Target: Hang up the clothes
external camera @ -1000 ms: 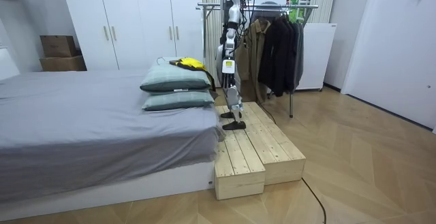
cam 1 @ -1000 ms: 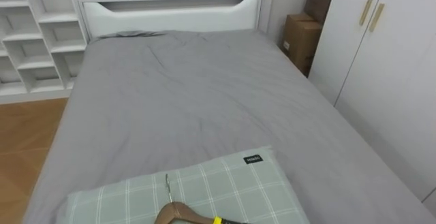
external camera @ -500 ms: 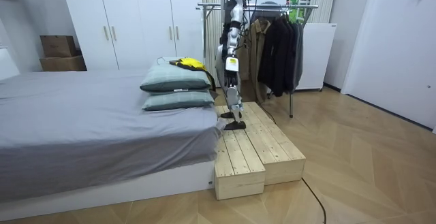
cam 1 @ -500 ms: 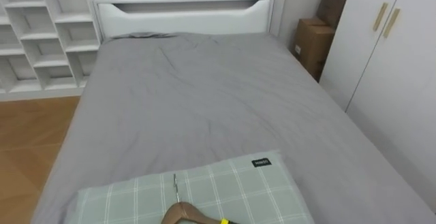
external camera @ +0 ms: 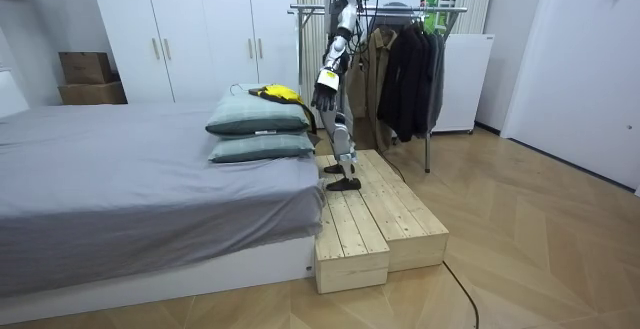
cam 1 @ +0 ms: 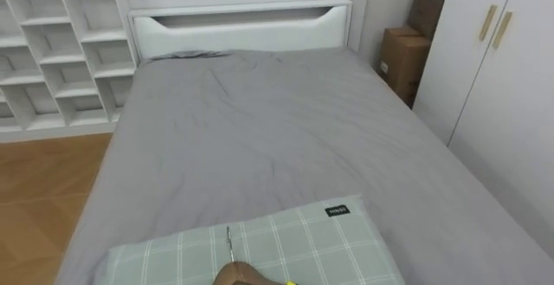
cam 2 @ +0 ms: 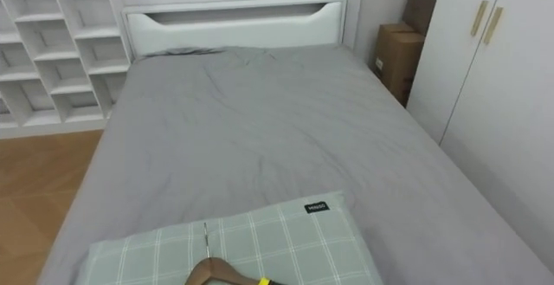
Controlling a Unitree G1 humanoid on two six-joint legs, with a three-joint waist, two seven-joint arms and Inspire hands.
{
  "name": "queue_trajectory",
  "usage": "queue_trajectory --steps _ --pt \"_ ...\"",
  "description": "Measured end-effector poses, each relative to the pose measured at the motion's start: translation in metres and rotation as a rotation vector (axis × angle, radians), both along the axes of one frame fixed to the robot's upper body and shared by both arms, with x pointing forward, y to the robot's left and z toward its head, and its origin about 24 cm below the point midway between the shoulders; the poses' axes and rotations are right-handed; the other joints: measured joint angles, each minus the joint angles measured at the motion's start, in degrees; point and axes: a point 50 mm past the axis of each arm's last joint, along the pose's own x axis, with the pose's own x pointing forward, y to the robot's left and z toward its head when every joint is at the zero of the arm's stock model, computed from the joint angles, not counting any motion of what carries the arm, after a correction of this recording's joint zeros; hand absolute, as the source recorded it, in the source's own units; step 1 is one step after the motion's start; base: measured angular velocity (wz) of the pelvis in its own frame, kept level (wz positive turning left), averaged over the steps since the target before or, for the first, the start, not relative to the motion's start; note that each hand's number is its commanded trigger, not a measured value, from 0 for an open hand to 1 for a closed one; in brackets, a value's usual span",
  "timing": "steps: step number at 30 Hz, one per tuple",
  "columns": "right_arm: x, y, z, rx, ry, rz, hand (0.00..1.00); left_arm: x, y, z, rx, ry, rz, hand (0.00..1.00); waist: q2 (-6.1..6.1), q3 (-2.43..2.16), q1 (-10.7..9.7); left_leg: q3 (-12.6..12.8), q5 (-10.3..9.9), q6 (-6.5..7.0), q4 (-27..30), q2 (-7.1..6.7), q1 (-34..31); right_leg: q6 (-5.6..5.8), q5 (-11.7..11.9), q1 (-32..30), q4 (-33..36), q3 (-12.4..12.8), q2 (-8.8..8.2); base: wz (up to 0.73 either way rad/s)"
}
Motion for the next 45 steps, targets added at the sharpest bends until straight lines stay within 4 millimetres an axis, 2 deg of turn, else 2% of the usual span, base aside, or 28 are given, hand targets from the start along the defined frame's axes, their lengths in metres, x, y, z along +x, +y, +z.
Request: queue_trajectory --steps 4,8,14,16,18,21,25,33,45 --pt "0.002 -0.002 0.001 -0.006 -0.01 0.007 0.0 0.022 0.003 0.012 0.117 -0.046 -0.123 0.0 0.51 -0.32 -0.61 0.22 0.0 0.0 0.02 0.0 -0.22 -0.01 0.01 -0.44 0.15 0.09 0.0 -0.03" --pt "0.004 -0.002 0.001 -0.009 -0.016 0.019 0.0 0.046 -0.004 0.022 0.206 -0.108 -0.265 0.0 0.5 -0.36 -0.85 0.43 0.01 0.0 0.0 0.03 -0.12 -0.01 0.01 -0.48 0.17 0.15 0.01 -0.03" --pt "0.008 -0.003 0.002 -0.013 -0.032 0.027 0.0 0.067 -0.012 0.033 0.322 -0.11 -0.487 0.0 0.38 -0.38 -2.92 0.19 0.01 0.0 -0.01 0.0 -0.18 -0.01 0.01 -0.42 0.13 0.04 -0.01 0.01" --pt "0.011 -0.003 0.002 -0.012 -0.04 0.051 0.0 0.078 -0.017 0.039 0.356 -0.143 -0.549 0.0 0.39 -0.35 -3.52 0.22 0.0 0.0 -0.01 -0.02 -0.22 -0.01 0.01 -0.5 0.11 0.18 -0.01 0.0" --pt "0.012 -0.003 0.002 -0.008 -0.046 0.059 0.0 0.1 -0.026 0.052 0.424 -0.204 -0.661 0.0 0.34 -0.28 -3.64 0.27 0.0 0.0 -0.05 -0.02 -0.22 -0.01 0.01 -0.53 0.08 0.34 0.0 0.0" --pt "0.014 -0.003 0.002 -0.01 -0.049 0.063 0.0 0.121 -0.039 0.063 0.489 -0.258 -0.787 0.0 0.52 -0.26 -3.8 0.43 0.01 0.0 -0.09 -0.01 -0.13 -0.01 0.01 -0.5 0.09 0.49 0.01 -0.03" --pt "0.013 -0.003 0.002 -0.013 -0.046 0.063 0.0 0.129 -0.053 0.068 0.518 -0.278 -0.889 0.0 0.33 -0.24 -5.02 0.55 0.01 0.0 -0.13 -0.01 -0.08 -0.01 0.01 -0.49 0.06 0.79 0.03 -0.01" --pt "0.016 -0.001 0.002 -0.016 -0.058 0.063 0.0 0.14 -0.084 0.071 0.518 -0.284 -1.112 0.0 0.08 -0.04 -5.63 0.73 0.03 0.01 0.16 -0.06 -0.04 0.02 -0.01 -0.49 0.03 1.08 -0.03 -0.02" --pt "0.019 0.001 0.002 -0.012 -0.07 0.088 0.0 0.144 -0.095 0.073 0.488 -0.298 -1.176 0.0 0.01 -0.08 -6.77 1.96 0.03 0.01 0.17 0.08 -0.08 0.03 0.0 -1.03 0.15 2.39 0.16 -0.05"
